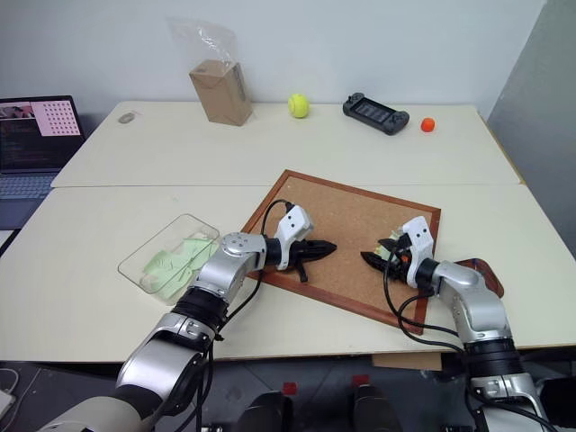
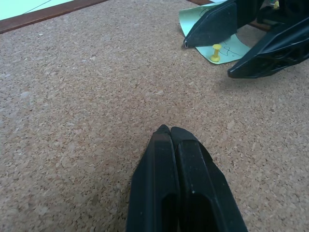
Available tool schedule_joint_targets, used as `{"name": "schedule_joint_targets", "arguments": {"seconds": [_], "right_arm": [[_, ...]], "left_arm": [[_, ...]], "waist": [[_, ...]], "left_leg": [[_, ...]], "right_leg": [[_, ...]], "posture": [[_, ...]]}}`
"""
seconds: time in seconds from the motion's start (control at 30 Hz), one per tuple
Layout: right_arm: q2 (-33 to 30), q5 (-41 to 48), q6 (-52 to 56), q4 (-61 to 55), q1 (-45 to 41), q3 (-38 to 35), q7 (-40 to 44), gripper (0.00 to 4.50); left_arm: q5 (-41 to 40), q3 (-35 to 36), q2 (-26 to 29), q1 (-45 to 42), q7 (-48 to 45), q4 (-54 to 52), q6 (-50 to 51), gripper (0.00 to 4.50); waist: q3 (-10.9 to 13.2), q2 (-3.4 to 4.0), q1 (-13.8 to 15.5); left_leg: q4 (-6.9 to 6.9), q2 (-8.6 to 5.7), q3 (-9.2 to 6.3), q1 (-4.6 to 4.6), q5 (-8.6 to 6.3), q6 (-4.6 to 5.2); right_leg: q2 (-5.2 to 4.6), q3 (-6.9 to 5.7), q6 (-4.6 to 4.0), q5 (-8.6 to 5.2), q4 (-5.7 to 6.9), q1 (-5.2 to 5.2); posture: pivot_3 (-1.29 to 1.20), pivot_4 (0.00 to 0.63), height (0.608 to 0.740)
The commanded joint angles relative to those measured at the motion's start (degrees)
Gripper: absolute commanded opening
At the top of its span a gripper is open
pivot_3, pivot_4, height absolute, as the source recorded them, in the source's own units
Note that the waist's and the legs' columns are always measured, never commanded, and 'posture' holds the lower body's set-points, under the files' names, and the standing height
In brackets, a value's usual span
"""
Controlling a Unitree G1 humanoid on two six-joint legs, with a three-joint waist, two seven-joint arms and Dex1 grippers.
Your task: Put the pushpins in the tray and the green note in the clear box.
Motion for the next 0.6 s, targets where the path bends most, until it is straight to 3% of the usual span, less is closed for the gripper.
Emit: {"name": "schedule_joint_targets", "arguments": {"seconds": [0.03,0.4,0.6], "right_arm": [[0.3,-2.1,-3.0,1.3,-0.5,0.4,-0.6,2.32],[0.3,-3.6,-6.0,3.6,-1.1,-0.4,-0.9,0.17],[-0.5,1.2,-3.9,-2.8,1.2,-1.2,3.9,0.06]], "left_arm": [[0.6,-0.5,0.5,0.1,-0.2,-0.2,0.4,0.00],[0.5,-0.4,0.4,0.0,-0.1,0.0,0.3,0.00],[0.5,-0.4,0.3,0.1,-0.1,-0.2,0.3,0.00]], "waist": [[0.0,0.00,0.0],[0.0,0.00,0.0],[0.0,0.00,0.0]], "left_leg": [[0.00,0.00,0.00,0.00,0.00,0.00],[0.00,0.01,0.00,0.00,0.00,0.00],[0.00,0.01,-0.02,-0.01,0.00,0.00]], "right_leg": [[0.00,0.00,0.00,0.00,0.00,0.00],[0.01,0.00,0.00,0.00,0.00,0.00],[0.00,-0.01,0.00,0.00,0.00,0.00]], "posture": [[0.00,0.150,0.740],[0.00,0.150,0.740],[0.00,0.150,0.740]]}}
